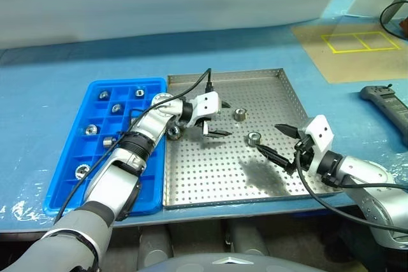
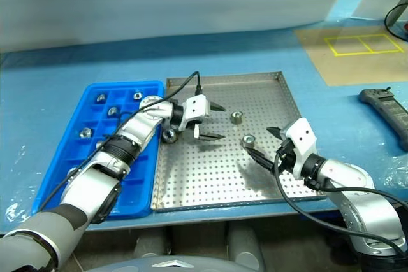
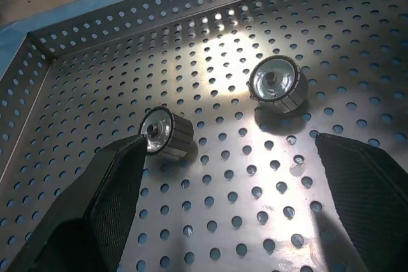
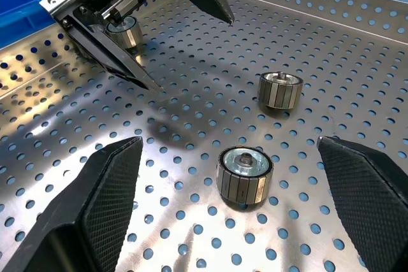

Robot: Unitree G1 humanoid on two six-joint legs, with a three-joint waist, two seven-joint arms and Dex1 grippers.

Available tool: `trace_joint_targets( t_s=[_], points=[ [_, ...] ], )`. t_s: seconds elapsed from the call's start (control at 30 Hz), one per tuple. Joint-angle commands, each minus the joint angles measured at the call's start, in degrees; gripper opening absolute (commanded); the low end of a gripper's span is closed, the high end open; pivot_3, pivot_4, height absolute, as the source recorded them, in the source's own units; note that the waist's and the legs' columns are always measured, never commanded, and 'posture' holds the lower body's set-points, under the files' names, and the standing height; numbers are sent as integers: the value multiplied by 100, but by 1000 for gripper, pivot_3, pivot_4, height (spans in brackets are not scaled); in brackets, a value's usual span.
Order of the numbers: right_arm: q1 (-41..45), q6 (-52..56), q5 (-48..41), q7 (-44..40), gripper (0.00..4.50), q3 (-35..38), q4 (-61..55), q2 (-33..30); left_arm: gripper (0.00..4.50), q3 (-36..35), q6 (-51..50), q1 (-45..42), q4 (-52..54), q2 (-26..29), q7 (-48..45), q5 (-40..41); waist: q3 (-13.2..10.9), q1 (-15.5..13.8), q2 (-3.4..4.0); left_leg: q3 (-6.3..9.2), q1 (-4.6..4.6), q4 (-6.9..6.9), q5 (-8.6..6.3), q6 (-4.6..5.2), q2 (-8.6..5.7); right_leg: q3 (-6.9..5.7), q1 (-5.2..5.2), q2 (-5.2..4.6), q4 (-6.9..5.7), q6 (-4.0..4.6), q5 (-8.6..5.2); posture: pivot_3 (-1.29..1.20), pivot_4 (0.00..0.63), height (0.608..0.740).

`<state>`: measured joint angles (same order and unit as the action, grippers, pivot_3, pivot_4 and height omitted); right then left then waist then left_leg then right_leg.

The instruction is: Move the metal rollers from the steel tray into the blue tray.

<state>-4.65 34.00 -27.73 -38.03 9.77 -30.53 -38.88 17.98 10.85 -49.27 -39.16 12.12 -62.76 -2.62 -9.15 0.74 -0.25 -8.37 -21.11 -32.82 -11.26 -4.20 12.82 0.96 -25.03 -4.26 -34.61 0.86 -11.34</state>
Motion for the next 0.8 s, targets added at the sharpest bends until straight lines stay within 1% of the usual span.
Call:
trace_joint_targets(
  t_s=[0.03, 0.23, 0.33, 0.47, 0.63, 0.73, 0.8],
  points=[
    [163, -38, 14, -44, 4500, -86, 1, -22, 4456, -152, -93, -46, 178, 1, 450, -61, 0, -1, 0, 0, 0, -1, 0, 0, -1, 0, 0, 0, 0, 0, 0, -329, 150, 740],
    [259, -36, 37, -84, 4500, -154, 71, -26, 4456, -141, -374, 77, 473, 90, 535, -47, 0, -7, 0, 0, 0, 2, -1, 1, -1, 1, 0, 0, 2, 0, 0, -320, 150, 740],
    [306, -39, 60, -80, 4500, -207, 99, -3, 4456, -130, -499, 43, 404, 161, 795, -197, 0, -1, 0, 0, 1, 2, -1, 1, -1, 1, -1, 0, 2, 0, 0, -320, 150, 740],
    [337, -67, 81, -77, 4500, -244, 123, 12, 4456, 7, -597, -11, 358, 303, 850, -399, 0, -3, 0, 0, 1, 2, 0, 0, -1, 2, -1, 0, 1, -1, 0, -320, 150, 740],
    [390, -76, 97, -50, 4500, -289, 163, 26, 4456, -122, -828, -235, 179, 320, 927, -370, -1, -8, -1, -1, -2, 3, -1, 0, -2, 2, -3, 0, 5, -1, 0, -315, 150, 740],
    [389, -84, 103, -36, 4500, -293, 166, 44, 4456, -86, -718, -259, 89, 403, 870, -409, 0, -9, -1, 0, -3, 4, 0, 0, -1, 2, -3, 0, 5, -1, 0, -318, 150, 740],
    [367, -103, 124, -31, 4500, -309, 168, 57, 4456, -141, -775, -244, 57, 386, 773, -290, 0, -9, -1, -1, -2, 6, -1, 0, -1, 2, -3, 0, 6, -1, 0, -325, 150, 740]
  ],
)
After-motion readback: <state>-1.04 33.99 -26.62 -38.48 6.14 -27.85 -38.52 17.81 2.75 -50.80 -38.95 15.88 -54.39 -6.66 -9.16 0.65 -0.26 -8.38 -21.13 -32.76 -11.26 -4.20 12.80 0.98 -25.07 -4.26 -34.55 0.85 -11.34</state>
